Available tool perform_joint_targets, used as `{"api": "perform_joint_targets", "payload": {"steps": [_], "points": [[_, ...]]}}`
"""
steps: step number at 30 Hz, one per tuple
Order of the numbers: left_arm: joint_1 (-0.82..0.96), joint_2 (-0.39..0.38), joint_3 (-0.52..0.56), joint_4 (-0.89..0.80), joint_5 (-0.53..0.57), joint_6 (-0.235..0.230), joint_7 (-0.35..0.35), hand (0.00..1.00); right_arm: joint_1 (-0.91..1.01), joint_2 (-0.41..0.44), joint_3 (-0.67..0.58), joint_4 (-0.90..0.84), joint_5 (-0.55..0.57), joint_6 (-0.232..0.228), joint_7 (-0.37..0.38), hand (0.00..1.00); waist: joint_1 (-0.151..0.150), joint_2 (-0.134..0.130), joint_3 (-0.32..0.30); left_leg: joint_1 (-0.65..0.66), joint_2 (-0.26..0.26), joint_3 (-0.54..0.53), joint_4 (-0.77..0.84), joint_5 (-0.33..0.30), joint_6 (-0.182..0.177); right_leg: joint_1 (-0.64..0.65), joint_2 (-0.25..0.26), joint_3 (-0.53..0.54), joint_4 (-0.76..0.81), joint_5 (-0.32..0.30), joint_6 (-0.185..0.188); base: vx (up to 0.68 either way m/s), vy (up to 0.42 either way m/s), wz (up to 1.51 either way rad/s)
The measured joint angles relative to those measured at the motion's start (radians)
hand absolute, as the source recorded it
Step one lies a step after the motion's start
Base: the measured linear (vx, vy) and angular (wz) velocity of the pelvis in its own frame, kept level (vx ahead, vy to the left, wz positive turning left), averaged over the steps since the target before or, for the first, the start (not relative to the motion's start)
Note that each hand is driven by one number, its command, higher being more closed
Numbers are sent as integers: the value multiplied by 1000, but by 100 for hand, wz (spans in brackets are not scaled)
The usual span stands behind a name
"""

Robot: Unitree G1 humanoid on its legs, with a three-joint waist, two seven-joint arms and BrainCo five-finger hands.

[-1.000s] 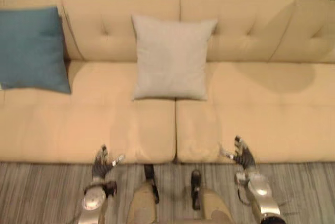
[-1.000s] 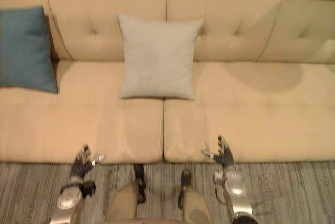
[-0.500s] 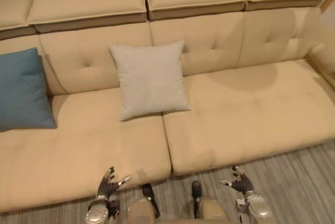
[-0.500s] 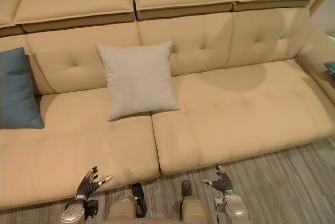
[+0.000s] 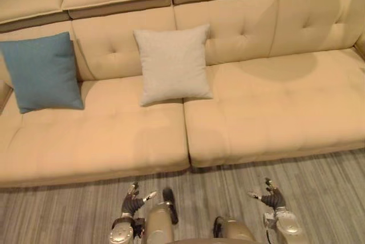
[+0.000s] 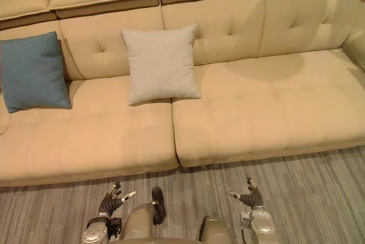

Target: Pick up cushions and gather them together orderly.

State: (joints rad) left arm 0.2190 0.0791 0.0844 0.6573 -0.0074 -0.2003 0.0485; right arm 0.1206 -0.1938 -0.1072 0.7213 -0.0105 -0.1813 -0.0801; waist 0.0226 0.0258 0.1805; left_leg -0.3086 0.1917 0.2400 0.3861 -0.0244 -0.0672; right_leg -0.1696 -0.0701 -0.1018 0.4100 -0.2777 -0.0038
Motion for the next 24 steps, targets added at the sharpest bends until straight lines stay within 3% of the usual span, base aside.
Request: {"api": "perform_joint_targets", "payload": {"steps": [3,9,14,16,17,18,21,22,23,24], "points": [[8,-4,2,1,-1,0,1,0,-6,10,-1,0,-1,0,-1,0,20,3,-2,81,-18,-68,-27,-83,-18,-9,18,46,-7,29,12,-143,71,-44],[-5,2,-7,23,0,0,3,0,-4,16,-26,10,-7,2,-3,0,2,-21,-30,161,-67,-32,-182,-86,-20,9,15,158,-179,145,63,-108,131,-59],[-15,5,-29,16,1,0,0,0,4,32,-57,-9,20,2,-3,0,-23,-21,-30,188,-64,72,-135,-129,1,-8,53,330,-243,225,83,15,105,-111],[-20,11,-36,-13,1,1,0,0,-10,33,-49,-53,34,-3,-3,0,-42,-20,-30,190,-20,199,-67,-180,12,-55,99,443,-261,282,90,29,100,-210],[-21,13,-36,-31,1,1,0,0,-22,33,-46,-56,40,-6,-4,0,-43,-18,-30,196,3,253,-56,-185,20,-70,111,414,-281,319,77,22,33,-244],[-23,20,-35,-60,1,1,1,0,-43,33,-38,-58,42,-6,-5,0,-44,-13,-24,218,40,353,-55,-196,25,-86,113,301,-310,353,26,24,-4,-231],[-57,41,-53,-88,1,2,2,0,-61,26,-34,-58,48,-6,-7,0,-65,0,-18,315,57,534,-77,-202,23,-94,10,-209,-262,287,-72,94,-13,-200],[-74,47,-62,-100,1,1,2,0,-60,28,-28,-57,48,-6,-8,0,-67,17,-21,354,73,608,-85,-217,-1,-77,-48,-443,-224,267,-100,134,-75,-191],[-89,50,-71,-100,1,2,3,0,-61,28,-20,-51,48,-5,-8,0,-64,24,-22,384,75,652,-90,-224,-17,-64,-69,-548,-207,257,-83,141,-107,-189],[-104,51,-83,-100,2,2,3,0,-66,29,-14,-42,46,-5,-8,0,-69,30,-24,401,74,682,-95,-223,-23,-64,-66,-572,-200,250,-79,203,-185,-167]]}}
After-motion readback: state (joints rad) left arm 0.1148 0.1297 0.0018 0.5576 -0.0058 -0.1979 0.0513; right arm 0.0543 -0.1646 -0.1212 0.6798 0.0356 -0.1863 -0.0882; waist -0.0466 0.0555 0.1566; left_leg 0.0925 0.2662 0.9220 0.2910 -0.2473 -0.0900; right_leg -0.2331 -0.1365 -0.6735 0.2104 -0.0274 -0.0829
